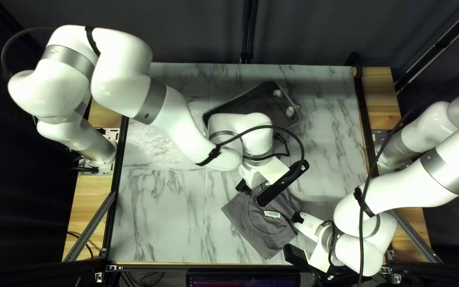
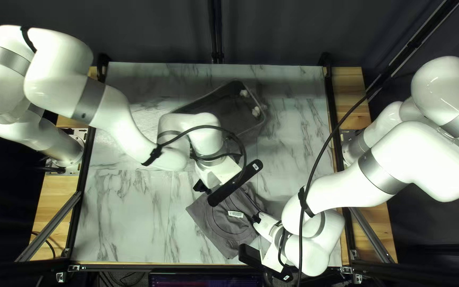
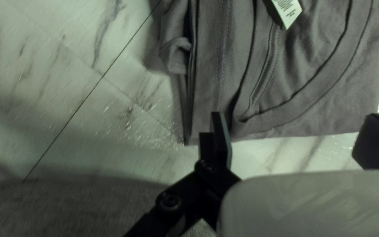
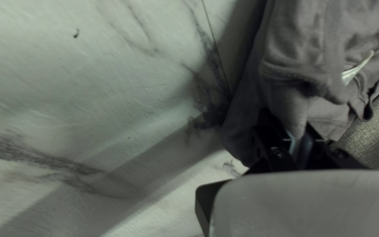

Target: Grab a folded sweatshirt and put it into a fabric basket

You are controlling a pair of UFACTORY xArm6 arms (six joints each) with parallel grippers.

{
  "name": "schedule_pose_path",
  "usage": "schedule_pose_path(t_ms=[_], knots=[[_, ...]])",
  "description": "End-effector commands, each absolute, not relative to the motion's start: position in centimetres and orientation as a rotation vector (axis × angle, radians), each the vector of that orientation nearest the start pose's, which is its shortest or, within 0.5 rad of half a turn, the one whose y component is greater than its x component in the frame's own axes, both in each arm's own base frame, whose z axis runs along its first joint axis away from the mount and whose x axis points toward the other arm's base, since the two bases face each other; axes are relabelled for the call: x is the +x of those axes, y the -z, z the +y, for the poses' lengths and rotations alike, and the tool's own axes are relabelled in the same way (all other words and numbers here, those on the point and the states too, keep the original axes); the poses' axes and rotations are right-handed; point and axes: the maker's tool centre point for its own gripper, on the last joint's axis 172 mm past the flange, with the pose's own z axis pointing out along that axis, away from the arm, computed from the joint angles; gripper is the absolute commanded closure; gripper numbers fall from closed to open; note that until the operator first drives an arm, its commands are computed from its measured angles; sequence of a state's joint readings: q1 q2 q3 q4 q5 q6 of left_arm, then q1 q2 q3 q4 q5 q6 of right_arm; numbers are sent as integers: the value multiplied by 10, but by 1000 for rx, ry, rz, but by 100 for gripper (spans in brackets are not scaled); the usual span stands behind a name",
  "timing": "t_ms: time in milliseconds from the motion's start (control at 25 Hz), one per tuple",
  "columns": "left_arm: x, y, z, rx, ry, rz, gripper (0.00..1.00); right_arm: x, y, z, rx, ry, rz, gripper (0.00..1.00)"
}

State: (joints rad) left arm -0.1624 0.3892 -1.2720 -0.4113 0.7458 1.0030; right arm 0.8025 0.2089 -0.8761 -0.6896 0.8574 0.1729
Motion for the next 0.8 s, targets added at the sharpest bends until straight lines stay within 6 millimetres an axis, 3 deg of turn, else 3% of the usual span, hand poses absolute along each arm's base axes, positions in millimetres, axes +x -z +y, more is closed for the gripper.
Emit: schedule_pose_path(t_ms=[40, 160, 640, 800], knots=[[578, -83, -146, -3011, 419, 1438, 0, 372, -57, 245, 2219, -82, 1427, 100], [584, -71, -148, -3007, 415, 1434, 0, 371, -57, 246, 2218, -82, 1429, 100], [583, -71, -148, -3012, 409, 1437, 0, 372, -56, 249, 2219, -79, 1439, 100], [582, -69, -138, -3011, 378, 1424, 0, 373, -55, 250, 2219, -77, 1444, 100]])
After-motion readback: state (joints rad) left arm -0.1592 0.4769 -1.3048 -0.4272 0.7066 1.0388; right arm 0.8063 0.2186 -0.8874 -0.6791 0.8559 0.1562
